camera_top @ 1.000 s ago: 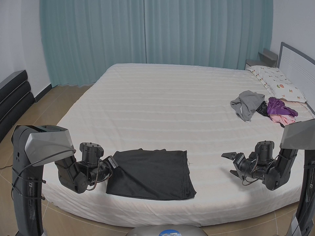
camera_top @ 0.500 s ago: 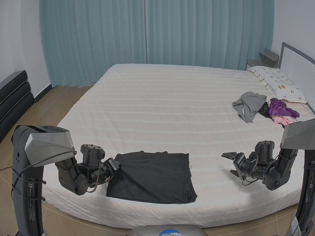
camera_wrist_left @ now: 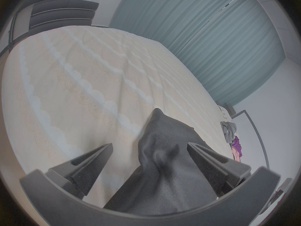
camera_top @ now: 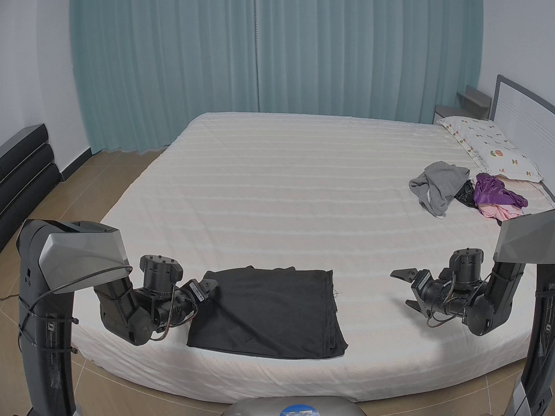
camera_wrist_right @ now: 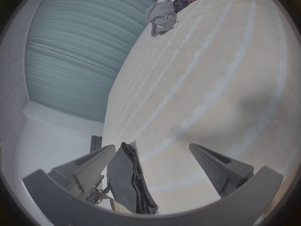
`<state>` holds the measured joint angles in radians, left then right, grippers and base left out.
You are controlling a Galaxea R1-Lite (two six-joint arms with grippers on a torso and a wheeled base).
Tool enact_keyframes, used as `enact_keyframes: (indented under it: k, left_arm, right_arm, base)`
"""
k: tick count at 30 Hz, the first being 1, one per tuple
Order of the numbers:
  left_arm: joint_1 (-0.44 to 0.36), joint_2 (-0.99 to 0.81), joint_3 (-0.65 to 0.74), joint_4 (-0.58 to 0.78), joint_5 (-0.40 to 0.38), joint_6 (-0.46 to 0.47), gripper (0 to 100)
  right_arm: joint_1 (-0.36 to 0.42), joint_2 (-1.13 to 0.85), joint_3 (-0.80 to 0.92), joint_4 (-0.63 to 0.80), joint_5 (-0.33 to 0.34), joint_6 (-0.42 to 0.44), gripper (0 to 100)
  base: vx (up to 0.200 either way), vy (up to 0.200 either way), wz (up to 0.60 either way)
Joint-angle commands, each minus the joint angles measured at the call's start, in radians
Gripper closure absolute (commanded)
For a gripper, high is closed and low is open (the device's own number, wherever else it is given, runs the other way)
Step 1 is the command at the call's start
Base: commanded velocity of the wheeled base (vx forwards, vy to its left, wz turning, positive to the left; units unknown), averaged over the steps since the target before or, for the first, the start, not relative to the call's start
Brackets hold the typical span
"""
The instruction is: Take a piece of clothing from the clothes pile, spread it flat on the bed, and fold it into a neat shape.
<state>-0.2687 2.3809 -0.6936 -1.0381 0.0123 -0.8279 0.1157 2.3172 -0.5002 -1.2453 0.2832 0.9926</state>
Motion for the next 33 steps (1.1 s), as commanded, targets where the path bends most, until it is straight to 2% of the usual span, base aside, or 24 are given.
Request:
enact_keyframes:
  k: [1,4,15,21,28,32,33]
  left_arm:
    - [0.005,-0.008,-0.006,0.001,0.001,-0.033,0]
    - [0.008,-0.023,-0.003,0.001,-0.002,-0.057,0]
    - [0.016,-0.127,0.040,0.000,0.005,-0.053,0]
    - [0.045,-0.276,0.089,-0.005,0.081,-0.036,0]
    - [0.043,-0.657,0.240,-0.002,0.098,0.023,0]
    - [0.042,-0.792,0.284,0.001,0.167,0.085,0]
    - [0.040,-0.844,0.315,0.000,0.212,0.142,0]
  right_arm:
    - [0.001,0.001,0.000,0.000,0.001,0.000,0]
    - [0.001,-0.001,0.000,0.000,0.001,0.000,0]
    - [0.001,-0.019,0.009,0.000,-0.009,0.000,0]
    - [0.001,-0.200,0.072,0.006,-0.012,-0.005,0]
    - [-0.013,-0.516,0.187,0.032,-0.016,-0.147,0]
    - [-0.018,-0.676,0.243,0.092,-0.027,-0.232,0]
    - [-0.022,-0.751,0.259,0.126,-0.055,-0.270,0]
  base:
    - [0.000,0.000,0.00]
    - [0.000,0.000,0.00]
    - [0.000,0.000,0.00]
    - [0.000,0.000,0.00]
    - [0.000,0.000,0.00]
    - [0.000,0.000,0.00]
    - [0.000,0.000,0.00]
